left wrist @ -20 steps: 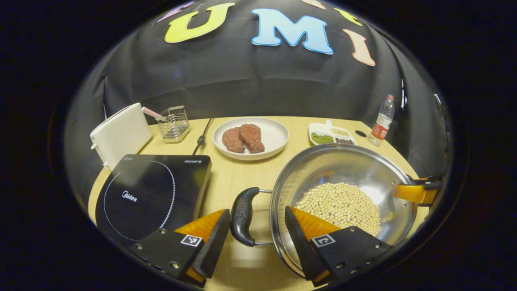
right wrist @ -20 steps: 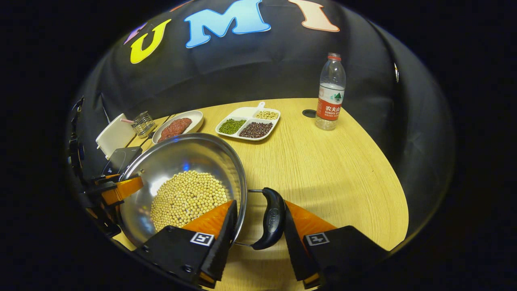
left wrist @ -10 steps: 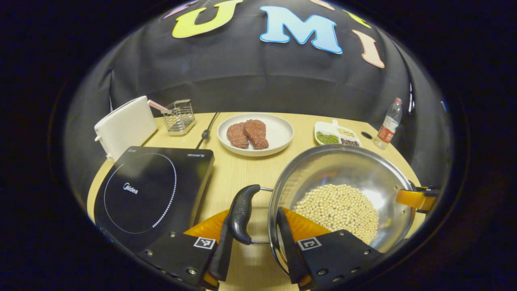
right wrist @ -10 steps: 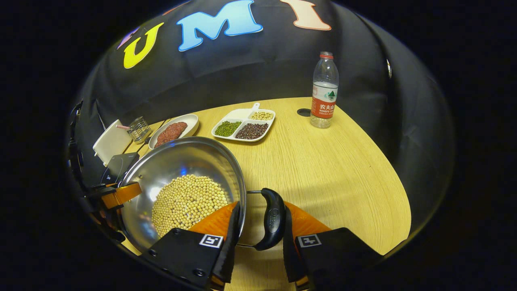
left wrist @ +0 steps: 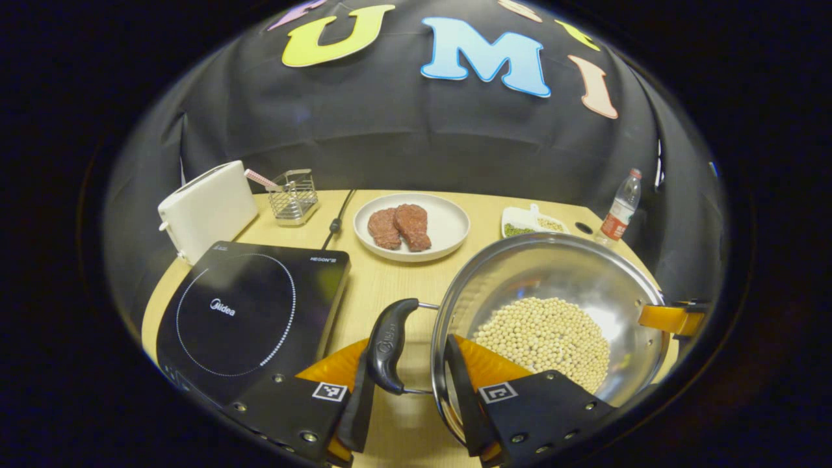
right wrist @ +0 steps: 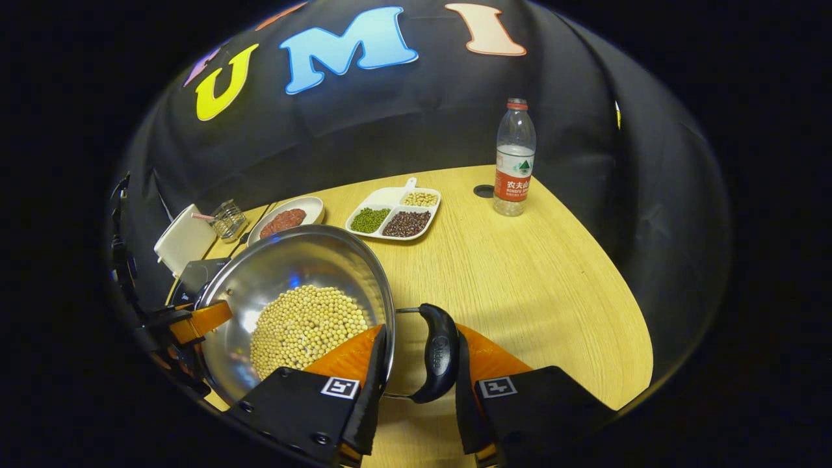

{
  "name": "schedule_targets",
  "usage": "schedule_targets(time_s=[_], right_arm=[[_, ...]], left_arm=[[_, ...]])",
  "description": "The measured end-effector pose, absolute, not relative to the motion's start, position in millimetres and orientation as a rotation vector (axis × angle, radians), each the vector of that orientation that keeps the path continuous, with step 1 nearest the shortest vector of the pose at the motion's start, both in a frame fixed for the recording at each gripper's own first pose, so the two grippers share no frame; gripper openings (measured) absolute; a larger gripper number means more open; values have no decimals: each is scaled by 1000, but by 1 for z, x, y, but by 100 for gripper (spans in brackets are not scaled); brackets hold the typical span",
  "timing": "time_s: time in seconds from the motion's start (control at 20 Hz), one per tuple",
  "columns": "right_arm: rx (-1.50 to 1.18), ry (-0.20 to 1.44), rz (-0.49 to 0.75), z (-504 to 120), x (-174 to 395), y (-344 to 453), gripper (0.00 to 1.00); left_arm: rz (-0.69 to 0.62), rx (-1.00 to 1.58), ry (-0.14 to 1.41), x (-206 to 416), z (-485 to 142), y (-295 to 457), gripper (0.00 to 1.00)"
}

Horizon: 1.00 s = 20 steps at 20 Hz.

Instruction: First push the handle of the pot to place it horizontally, then grasp the pot with both hands and set it on the induction cooktop.

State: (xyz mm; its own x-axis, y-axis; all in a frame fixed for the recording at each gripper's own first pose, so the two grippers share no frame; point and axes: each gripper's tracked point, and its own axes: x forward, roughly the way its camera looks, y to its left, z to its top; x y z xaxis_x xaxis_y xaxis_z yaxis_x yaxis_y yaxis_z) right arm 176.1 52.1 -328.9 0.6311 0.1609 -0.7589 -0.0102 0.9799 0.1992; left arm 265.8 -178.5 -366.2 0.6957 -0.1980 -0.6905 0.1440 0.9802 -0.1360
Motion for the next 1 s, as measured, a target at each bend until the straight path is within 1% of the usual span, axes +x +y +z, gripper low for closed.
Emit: schedule_targets(time_s=[0.2,0.25,0.3,0.35,0.65,0.7,0.75,1.0], right_arm=[[193,865,82,-313,166,60,49],[194,861,78,-308,163,63,52],[193,858,76,-305,160,66,49],[193,850,72,-300,158,69,52],[192,827,77,-282,149,94,52],[191,823,79,-280,147,99,49],[189,818,81,-276,147,104,52],[188,808,89,-268,141,129,52]], left_arm=[[-205,-69,757,262,-347,-168,58],[-207,-72,754,262,-344,-164,58],[-210,-75,750,262,-340,-160,58],[-213,-79,745,261,-337,-156,58],[-212,-88,712,256,-316,-126,58],[-210,-94,711,256,-314,-120,58],[-208,-100,708,256,-312,-113,58],[-203,-105,699,254,-306,-84,58]])
